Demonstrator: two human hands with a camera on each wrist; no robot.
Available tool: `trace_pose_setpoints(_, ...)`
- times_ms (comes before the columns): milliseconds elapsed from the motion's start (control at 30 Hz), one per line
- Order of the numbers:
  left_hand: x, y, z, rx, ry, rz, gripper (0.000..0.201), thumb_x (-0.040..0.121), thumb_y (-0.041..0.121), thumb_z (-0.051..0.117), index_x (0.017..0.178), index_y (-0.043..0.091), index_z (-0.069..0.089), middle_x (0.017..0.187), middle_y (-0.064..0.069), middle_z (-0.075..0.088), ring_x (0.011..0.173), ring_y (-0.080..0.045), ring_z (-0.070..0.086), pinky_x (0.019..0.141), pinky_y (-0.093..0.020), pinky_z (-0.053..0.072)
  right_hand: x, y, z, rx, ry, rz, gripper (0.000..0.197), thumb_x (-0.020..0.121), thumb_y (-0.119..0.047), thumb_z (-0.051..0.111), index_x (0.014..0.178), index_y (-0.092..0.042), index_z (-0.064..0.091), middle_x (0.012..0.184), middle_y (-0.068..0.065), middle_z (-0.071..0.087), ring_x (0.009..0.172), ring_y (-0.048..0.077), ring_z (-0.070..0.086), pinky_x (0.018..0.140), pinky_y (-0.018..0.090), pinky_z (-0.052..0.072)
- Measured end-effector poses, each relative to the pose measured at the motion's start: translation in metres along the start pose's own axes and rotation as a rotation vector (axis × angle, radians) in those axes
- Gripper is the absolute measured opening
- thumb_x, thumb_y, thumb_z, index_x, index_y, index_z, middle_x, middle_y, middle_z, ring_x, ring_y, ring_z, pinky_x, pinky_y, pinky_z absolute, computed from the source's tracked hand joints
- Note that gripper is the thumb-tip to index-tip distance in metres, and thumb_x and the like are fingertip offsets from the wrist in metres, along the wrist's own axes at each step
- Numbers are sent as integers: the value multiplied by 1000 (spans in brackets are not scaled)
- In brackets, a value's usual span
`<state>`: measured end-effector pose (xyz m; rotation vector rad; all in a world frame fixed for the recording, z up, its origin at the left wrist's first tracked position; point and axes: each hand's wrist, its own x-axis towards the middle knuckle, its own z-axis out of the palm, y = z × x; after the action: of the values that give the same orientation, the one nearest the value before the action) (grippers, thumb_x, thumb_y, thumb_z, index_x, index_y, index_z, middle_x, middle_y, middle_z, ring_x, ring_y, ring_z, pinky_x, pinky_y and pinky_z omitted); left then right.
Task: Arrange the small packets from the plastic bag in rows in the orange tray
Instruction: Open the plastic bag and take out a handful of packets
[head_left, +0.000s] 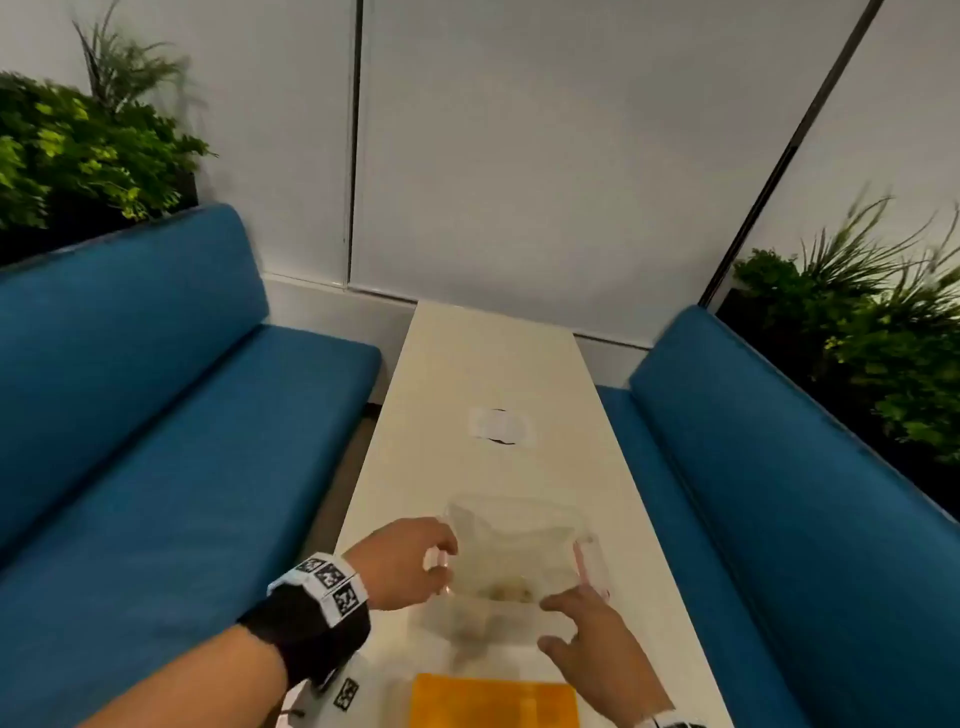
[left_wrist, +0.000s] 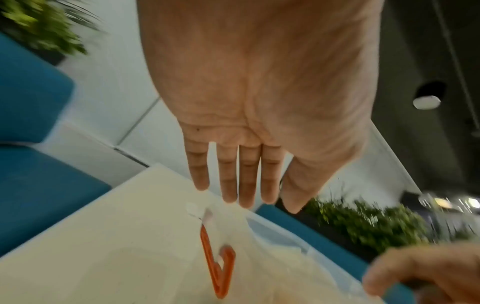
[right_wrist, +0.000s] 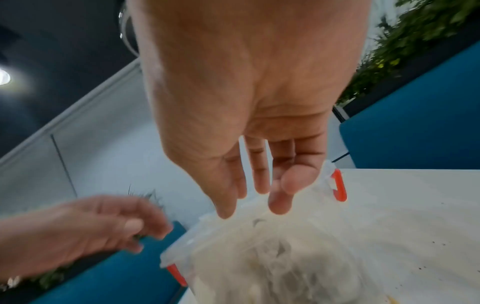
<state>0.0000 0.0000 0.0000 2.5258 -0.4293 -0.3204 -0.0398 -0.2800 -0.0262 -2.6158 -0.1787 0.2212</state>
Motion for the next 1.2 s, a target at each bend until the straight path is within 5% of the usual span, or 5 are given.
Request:
trace_pose_setpoints(267,76,41,49,430,-180,42,70,89,53,58,149,21,40,148,-6,48,134,-30,46,113,-48,31,13,-2,16,-178,35,11,29,98,-38,54,126,-32,61,126,-18,48,100,6,62,85,22,52)
trace_pose_setpoints(433,130,8,94,632,-291,-63,35,80,47,66,112,33,58,111,0,68,107,-31,64,105,-59,34,17,-2,27,-210,82,16,25,100,-41,48,120,-34,62,123,-17,52,97,9,63,79,23,52)
trace_pose_setpoints(567,110,43,68,483,-234,-52,26,95,9,53,114,10,71,117,-12,69,106,-33,67,91,-39,50,20,1,29,-215,91,21,25,100,-38,49,118,-32,66,119,-15,53,93,12,65,78,23,51)
trace_pose_setpoints(933,48,58,-84,255,357,33,21,102,22,49,102,10,67,99,-1,58,94,-22,57,73,-31,39,67,48,-4,-202,128,77,16,96,-18,61,106,-20,73,111,-4,62,92,14,65,76,21,46)
trace_pose_setpoints(1200,-4,-36,-26,333,215,-160,20,93,11,45,93,16,64,93,7,48,87,-17,55,68,-27,33,79,71,-31,-162,137,155,8,93,-22,65,100,-25,69,128,-1,57,93,14,64,81,30,45)
